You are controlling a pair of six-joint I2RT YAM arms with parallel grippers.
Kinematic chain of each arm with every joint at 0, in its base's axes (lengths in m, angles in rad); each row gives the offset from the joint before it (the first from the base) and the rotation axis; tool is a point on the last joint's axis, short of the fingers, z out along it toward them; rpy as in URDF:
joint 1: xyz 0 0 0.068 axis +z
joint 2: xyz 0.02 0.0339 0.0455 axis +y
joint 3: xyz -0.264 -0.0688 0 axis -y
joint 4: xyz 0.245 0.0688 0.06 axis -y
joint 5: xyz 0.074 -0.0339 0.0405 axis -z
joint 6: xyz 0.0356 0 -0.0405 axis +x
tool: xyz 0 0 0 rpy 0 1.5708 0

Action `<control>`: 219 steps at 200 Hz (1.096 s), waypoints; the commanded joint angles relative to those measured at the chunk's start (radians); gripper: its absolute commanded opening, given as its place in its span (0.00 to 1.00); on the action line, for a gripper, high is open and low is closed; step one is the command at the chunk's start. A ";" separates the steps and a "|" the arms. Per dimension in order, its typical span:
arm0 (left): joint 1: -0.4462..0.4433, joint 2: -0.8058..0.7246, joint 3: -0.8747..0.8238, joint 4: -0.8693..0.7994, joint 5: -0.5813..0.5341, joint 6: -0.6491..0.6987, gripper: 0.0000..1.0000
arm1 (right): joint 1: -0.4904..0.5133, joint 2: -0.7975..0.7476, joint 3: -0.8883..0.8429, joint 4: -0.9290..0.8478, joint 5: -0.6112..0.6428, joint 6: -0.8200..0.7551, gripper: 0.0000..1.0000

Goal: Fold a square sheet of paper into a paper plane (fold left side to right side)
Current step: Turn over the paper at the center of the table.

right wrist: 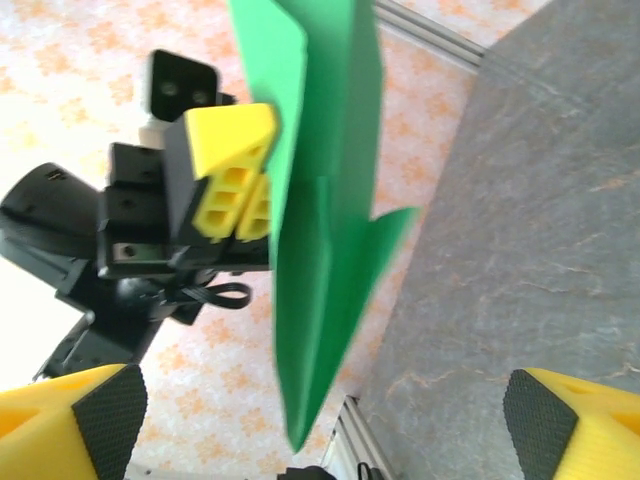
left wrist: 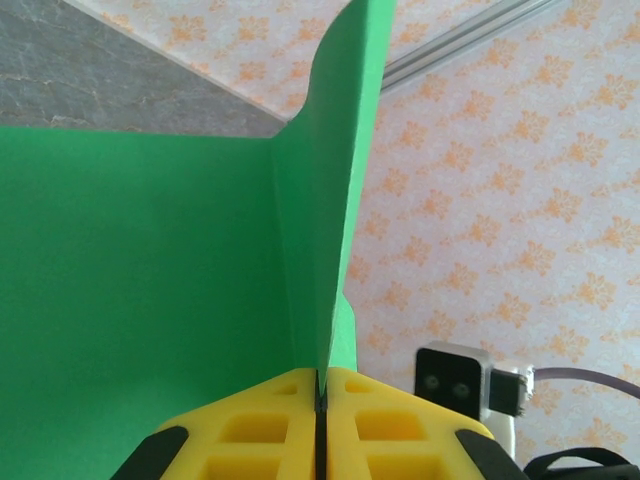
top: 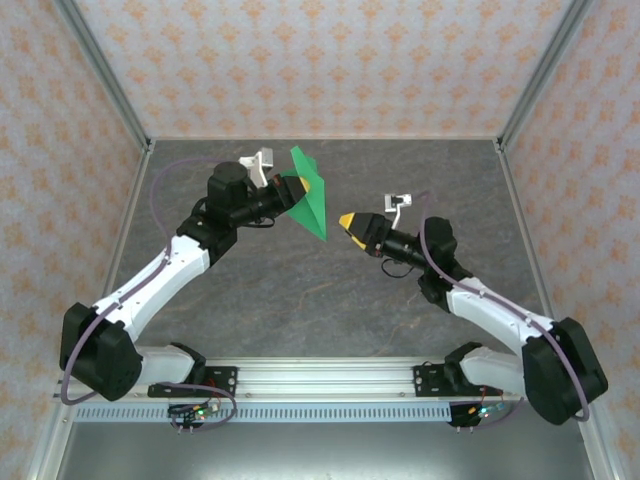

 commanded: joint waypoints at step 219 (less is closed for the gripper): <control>-0.028 -0.003 -0.030 0.012 -0.013 -0.025 0.10 | 0.127 0.178 0.129 0.117 -0.101 0.118 0.38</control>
